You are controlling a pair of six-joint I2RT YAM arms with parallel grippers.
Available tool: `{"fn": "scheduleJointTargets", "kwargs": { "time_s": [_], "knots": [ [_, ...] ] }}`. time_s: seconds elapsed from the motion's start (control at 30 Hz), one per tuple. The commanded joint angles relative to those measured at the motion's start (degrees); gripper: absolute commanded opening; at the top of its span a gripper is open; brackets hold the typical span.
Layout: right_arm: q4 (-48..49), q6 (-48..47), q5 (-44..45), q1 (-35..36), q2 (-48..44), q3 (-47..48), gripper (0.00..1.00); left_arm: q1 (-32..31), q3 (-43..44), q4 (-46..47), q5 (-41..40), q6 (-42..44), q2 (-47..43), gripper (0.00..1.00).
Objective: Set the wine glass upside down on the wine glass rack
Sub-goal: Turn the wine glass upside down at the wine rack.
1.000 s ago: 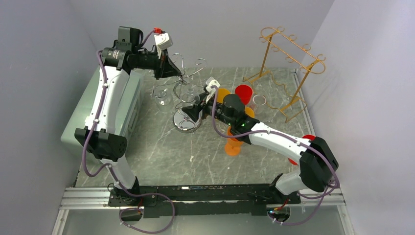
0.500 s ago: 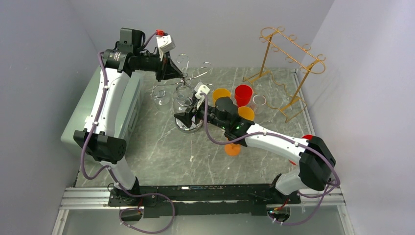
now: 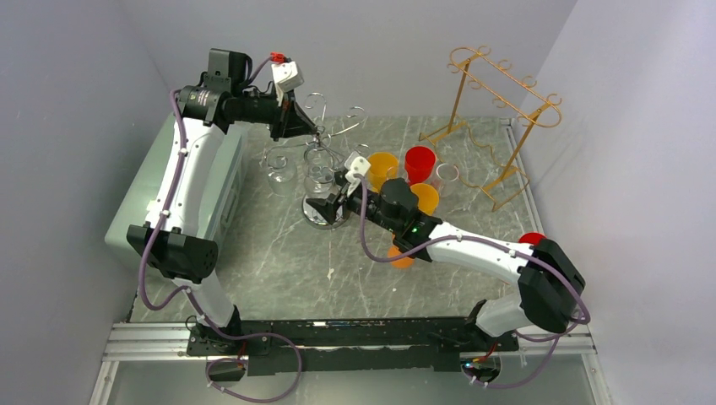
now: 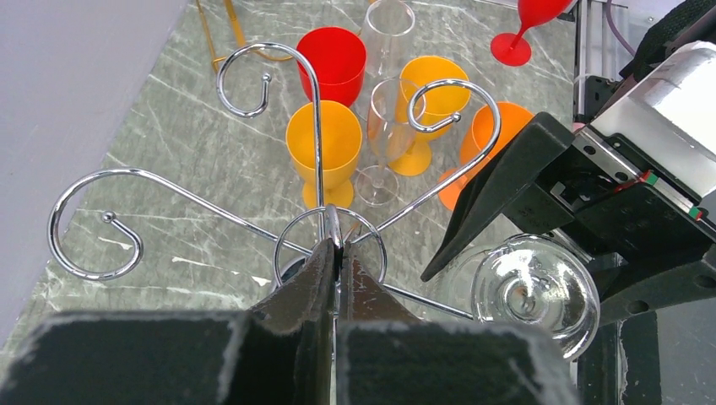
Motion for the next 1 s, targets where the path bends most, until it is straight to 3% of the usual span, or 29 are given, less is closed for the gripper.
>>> {"fn": "scheduleJointTargets", "kwargs": {
  "time_s": [0.0, 0.47, 0.97],
  "knots": [
    [11.5, -2.8, 0.3, 0.3, -3.0, -1.3, 0.00, -0.3, 0.1, 2.0, 0.4, -0.3, -3.1, 0.00],
    [17.1, -10.7, -2.2, 0.2, -0.3, -1.5, 0.00, -0.3, -0.1, 2.9, -2.5, -1.3, -2.7, 0.00],
    [29.5, -7.3, 3.5, -0.2, -0.1, -8.2, 0.00, -0.2, 0.5, 2.0, -3.8, -0.8, -1.8, 0.00]
  ]
}}
